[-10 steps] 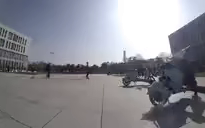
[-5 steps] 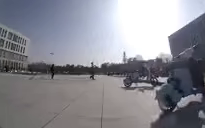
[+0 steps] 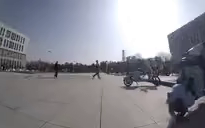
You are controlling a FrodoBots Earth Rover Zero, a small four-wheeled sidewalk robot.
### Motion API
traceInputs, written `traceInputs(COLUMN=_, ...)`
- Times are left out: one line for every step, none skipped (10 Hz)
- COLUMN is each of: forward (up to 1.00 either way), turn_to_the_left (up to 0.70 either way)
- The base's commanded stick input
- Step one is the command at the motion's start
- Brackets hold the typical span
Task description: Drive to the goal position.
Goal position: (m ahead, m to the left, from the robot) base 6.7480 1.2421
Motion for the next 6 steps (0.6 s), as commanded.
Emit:
traceInputs(forward=0.5, turn_to_the_left=0.0)
traceInputs(forward=0.5, turn_to_the_left=0.0)
traceInputs(forward=0.5, turn_to_the_left=0.0)
traceInputs(forward=0.5, turn_to_the_left=0.0)
traceInputs(forward=0.5, turn_to_the_left=0.0)
traceInputs(forward=0.5, turn_to_the_left=0.0)
